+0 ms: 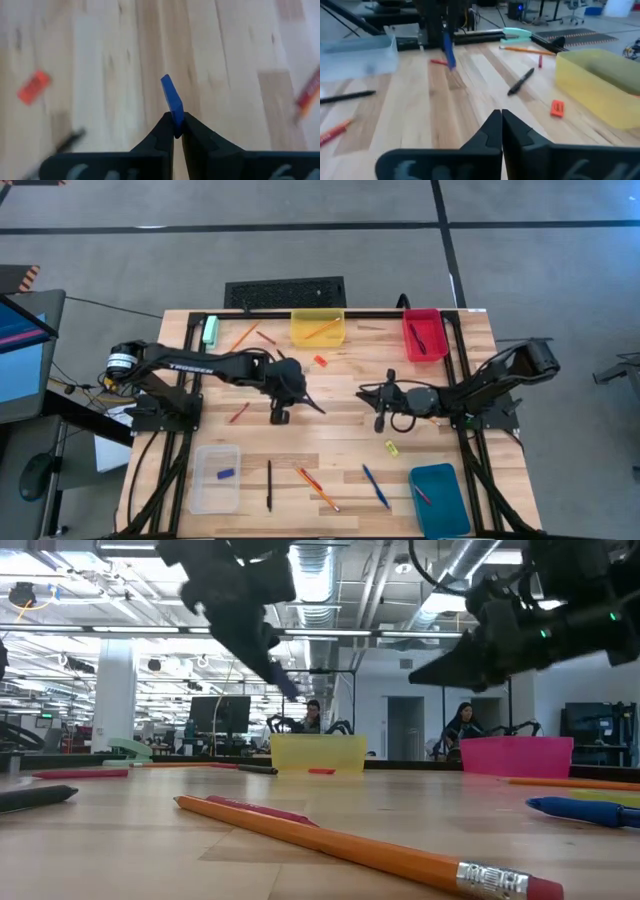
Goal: Sort crayons/erasers/pens/pencils in bins
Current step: Put the blue eraser into the transparent bin
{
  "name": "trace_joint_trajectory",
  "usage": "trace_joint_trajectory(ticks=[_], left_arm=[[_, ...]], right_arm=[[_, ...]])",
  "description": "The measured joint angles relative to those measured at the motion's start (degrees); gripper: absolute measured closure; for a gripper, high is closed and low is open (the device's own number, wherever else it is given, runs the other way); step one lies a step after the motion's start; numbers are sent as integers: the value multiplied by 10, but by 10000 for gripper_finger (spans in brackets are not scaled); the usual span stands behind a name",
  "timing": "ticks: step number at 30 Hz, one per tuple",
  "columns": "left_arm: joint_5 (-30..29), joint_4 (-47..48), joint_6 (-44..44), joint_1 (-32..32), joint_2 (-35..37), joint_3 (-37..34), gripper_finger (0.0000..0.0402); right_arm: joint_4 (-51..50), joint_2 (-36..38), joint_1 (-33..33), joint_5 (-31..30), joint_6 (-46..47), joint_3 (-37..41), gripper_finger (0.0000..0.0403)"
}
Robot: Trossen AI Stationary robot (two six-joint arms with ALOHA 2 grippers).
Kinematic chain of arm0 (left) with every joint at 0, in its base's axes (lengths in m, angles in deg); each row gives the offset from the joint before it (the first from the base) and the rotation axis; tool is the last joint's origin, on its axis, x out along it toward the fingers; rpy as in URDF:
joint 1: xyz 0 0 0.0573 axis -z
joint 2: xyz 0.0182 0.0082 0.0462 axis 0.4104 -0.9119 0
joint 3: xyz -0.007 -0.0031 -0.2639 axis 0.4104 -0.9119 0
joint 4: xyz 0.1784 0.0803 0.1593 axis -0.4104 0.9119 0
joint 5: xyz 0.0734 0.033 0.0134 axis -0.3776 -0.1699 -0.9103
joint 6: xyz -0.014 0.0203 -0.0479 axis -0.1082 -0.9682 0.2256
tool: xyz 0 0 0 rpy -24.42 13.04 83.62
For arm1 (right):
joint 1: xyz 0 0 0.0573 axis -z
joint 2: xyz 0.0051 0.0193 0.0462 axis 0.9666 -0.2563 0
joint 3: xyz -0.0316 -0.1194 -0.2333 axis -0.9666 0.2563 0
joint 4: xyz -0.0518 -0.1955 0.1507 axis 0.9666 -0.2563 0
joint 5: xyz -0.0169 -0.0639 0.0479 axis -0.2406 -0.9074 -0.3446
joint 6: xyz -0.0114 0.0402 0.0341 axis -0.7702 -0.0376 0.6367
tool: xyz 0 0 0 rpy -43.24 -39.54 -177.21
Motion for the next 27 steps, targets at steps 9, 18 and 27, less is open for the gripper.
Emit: trace_joint_trajectory(ticks=[9,18,27], left_arm=[[-3,289,137,68,0,68,392],[110,486,314,218,14,93,392],[185,446,484,328,57,75,397]], right_arm=[[118,-99,17,1,-5,4,398],[157,-135,24,2,-14,3,391],[149,-135,24,2,-16,3,399]])
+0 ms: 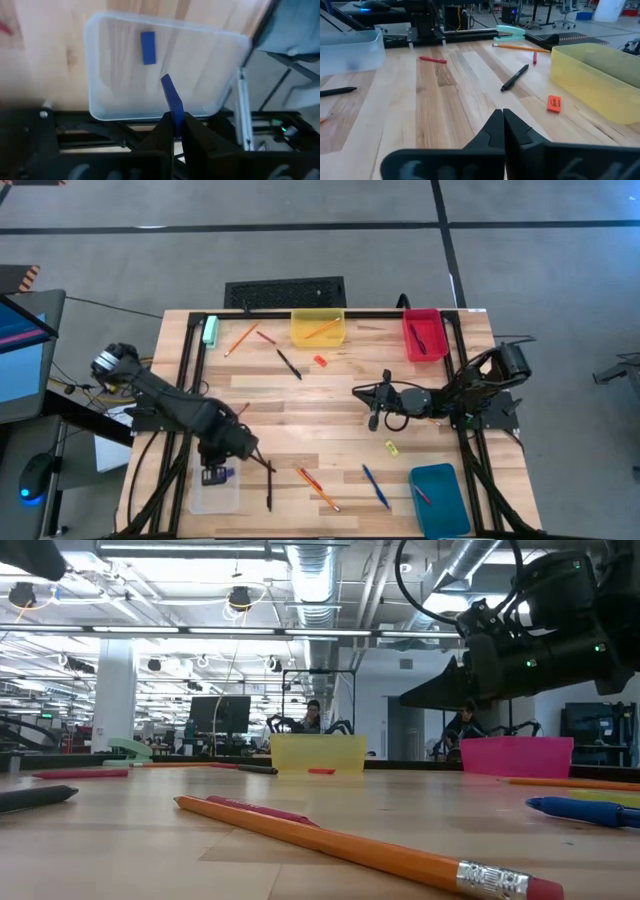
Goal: Sort crayons/erasers/pens/pencils in bins
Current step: Put the blue eraser into the transparent bin
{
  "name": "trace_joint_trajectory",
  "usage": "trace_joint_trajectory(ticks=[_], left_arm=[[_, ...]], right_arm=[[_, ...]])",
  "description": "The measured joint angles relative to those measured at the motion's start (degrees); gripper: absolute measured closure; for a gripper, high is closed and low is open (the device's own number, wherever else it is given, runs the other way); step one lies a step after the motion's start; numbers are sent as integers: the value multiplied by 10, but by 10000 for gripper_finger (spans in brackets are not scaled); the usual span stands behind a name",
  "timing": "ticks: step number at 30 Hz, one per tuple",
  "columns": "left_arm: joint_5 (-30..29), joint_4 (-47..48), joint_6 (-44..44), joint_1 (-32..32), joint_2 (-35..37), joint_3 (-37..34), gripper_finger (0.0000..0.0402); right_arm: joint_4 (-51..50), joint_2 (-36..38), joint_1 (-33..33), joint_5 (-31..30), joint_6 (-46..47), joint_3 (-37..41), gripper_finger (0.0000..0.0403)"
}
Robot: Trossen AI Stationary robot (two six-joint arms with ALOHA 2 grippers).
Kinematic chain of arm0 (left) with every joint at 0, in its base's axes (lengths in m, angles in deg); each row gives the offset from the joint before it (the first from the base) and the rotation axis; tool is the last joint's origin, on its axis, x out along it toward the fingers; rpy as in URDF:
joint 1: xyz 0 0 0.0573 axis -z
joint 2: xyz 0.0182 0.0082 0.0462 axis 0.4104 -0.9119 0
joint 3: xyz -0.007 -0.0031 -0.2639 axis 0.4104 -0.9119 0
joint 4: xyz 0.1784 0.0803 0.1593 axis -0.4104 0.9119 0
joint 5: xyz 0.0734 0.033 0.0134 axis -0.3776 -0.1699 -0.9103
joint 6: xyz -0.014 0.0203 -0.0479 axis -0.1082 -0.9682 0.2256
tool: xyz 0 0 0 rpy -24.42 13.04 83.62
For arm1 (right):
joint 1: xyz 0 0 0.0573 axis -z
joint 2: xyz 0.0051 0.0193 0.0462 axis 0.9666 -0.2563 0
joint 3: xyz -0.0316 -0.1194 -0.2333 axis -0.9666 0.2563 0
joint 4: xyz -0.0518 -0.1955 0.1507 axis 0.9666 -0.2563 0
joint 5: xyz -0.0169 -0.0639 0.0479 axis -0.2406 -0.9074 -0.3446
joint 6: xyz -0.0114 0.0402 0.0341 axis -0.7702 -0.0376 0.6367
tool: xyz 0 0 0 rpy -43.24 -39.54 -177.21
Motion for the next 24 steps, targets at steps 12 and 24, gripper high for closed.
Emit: trace_joint_trajectory(ticks=[12,24], left_arm=[[-3,-207,25,55,21,-187,399],[45,-268,-33,62,21,-256,354]], right_arm=[[-3,0,0,0,0,0,398],[-2,0,3,0,1,0,398]])
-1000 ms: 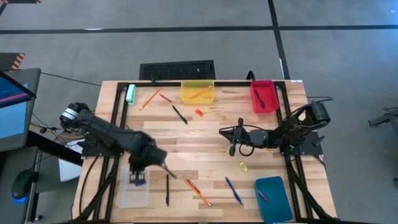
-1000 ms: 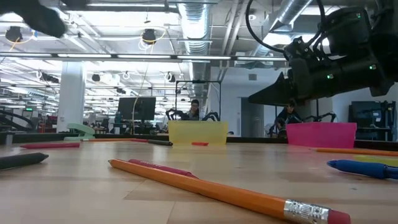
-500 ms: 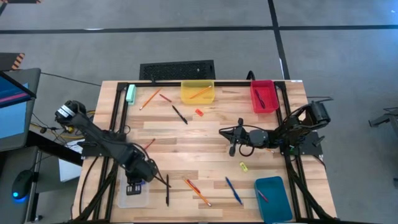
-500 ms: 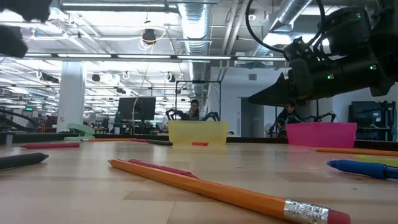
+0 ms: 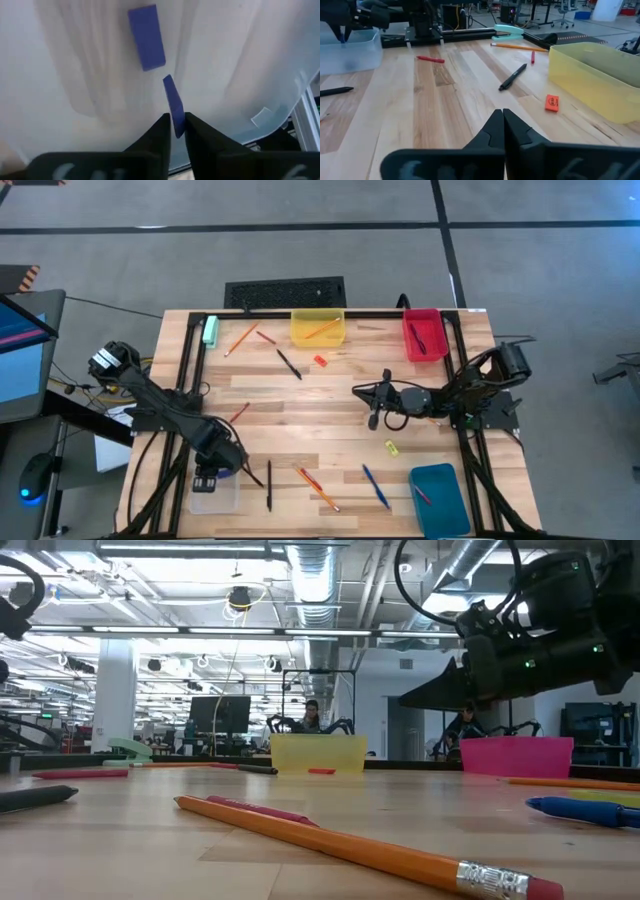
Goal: Sort crayons/erasers/pens/pencils in bins
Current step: Put the blue eraser into the transparent bin, then put the orange pencil into the yellow bin
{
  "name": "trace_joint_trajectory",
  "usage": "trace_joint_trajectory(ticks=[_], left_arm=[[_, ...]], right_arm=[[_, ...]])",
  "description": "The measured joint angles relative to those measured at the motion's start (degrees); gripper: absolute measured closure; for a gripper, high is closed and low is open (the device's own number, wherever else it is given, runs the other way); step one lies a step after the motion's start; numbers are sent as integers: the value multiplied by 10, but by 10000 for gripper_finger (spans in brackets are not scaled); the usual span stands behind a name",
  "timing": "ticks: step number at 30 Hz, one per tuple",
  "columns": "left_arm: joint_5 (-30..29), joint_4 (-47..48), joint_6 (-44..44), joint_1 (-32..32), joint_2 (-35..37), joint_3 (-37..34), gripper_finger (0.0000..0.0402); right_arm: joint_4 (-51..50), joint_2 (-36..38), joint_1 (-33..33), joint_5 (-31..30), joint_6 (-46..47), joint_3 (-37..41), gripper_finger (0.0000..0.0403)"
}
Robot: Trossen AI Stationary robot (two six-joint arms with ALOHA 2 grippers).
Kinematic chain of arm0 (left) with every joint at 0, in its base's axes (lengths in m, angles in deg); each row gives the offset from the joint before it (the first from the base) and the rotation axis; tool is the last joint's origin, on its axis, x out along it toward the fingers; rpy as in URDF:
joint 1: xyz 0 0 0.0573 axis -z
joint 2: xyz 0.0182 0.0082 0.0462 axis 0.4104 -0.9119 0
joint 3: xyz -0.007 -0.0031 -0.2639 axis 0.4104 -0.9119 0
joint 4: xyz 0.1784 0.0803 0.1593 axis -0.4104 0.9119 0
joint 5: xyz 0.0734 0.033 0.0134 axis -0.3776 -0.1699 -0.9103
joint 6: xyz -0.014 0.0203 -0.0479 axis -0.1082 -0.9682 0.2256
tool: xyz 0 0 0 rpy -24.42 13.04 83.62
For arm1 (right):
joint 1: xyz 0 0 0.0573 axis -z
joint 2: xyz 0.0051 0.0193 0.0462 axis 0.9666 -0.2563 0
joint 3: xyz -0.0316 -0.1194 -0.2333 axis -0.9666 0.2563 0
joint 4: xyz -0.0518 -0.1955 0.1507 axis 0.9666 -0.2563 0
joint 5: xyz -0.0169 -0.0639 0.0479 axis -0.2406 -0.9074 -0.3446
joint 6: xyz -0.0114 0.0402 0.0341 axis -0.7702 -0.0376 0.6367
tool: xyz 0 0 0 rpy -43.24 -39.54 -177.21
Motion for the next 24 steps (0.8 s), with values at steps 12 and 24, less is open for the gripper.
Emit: trace_joint_trajectory(ticks=[12,24], left_arm=[[48,52,-18,-10,0,36,285],[-32,92,-40,-56,29,146,371]], right_arm=[[0,0,7,1,-5,0,398],[4,0,7,0,-6,0,397]])
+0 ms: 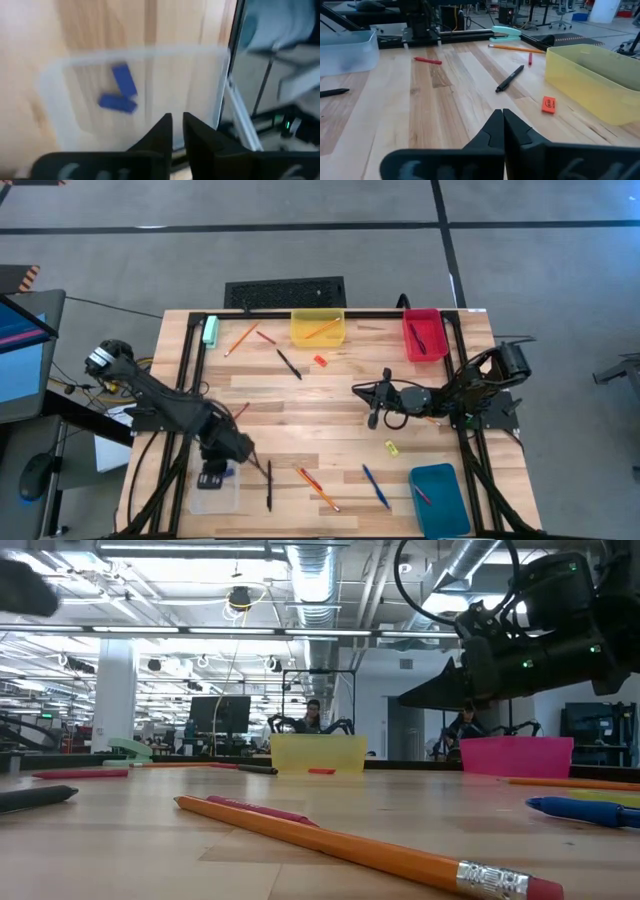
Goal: Sort crayons/erasers/pens/pencils in bins
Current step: Put the orange pencil into the yellow bin
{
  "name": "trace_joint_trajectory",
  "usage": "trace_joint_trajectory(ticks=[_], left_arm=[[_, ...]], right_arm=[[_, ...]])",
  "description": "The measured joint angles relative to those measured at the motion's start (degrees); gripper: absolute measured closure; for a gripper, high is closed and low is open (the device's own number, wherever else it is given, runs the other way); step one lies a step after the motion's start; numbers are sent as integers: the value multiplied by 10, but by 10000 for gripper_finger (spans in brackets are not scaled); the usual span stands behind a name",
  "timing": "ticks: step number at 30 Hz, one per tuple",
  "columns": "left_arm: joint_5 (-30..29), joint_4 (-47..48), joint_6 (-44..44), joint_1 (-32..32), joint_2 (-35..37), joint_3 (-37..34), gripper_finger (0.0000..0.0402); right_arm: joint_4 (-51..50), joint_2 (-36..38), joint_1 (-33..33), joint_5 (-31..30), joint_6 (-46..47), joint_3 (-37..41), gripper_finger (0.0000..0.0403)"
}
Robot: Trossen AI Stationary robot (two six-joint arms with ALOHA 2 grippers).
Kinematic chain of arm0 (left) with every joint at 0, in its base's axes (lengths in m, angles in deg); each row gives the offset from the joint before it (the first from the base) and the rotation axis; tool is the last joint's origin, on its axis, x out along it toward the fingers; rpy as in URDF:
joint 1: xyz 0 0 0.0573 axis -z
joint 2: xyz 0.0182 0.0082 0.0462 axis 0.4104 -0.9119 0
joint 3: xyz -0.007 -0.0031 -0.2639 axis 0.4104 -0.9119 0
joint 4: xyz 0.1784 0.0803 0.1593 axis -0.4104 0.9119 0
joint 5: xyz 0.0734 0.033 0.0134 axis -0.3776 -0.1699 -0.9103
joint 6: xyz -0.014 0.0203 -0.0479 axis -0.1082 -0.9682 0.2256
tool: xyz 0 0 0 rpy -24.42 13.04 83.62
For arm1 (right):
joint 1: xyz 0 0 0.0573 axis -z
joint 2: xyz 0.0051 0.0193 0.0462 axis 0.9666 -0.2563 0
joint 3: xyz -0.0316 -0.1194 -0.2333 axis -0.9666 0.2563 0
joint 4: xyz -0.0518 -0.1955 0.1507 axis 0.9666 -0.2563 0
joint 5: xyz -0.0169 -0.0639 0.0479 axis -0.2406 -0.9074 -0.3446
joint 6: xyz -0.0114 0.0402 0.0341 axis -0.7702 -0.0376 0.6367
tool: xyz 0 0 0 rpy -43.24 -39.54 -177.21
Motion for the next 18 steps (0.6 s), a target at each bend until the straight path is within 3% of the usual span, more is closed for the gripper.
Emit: trace_joint_trajectory(ticks=[5,11,18], left_arm=[[-59,-46,-25,-53,43,8,398],[-137,-153,-140,-123,66,8,401],[-124,-265,-265,-212,66,-12,401]], right_arm=[[1,0,0,1,0,0,397],[34,0,0,2,-24,0,398],[28,0,1,2,-26,0,398]])
